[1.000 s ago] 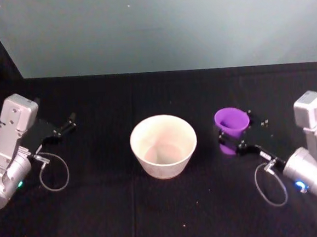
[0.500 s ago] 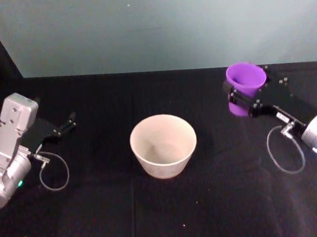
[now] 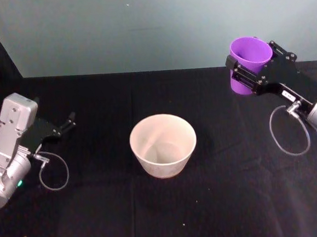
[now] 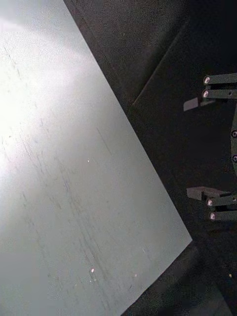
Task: Pick up the cup and pour the mung beans from the cup into the bowl.
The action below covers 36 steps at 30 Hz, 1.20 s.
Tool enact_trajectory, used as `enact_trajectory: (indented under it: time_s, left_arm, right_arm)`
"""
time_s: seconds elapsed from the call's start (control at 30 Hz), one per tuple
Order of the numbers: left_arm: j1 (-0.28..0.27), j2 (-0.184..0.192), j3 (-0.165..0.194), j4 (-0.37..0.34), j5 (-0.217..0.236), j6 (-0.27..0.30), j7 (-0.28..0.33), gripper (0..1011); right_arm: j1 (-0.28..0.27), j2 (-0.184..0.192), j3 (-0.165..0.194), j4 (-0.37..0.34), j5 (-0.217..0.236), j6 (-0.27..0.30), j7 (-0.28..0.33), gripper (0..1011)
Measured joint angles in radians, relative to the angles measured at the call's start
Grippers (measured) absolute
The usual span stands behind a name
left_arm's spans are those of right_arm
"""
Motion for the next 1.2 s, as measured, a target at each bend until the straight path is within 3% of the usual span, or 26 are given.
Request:
enact_trajectory:
  time_s: [1.2]
  left_arm:
    - [0.0, 0.0, 0.0, 0.0, 0.0, 0.0, 0.0, 1000]
  right_arm:
    - [0.0, 0.0, -0.002, 0.001, -0.005, -0.001, -0.001, 743]
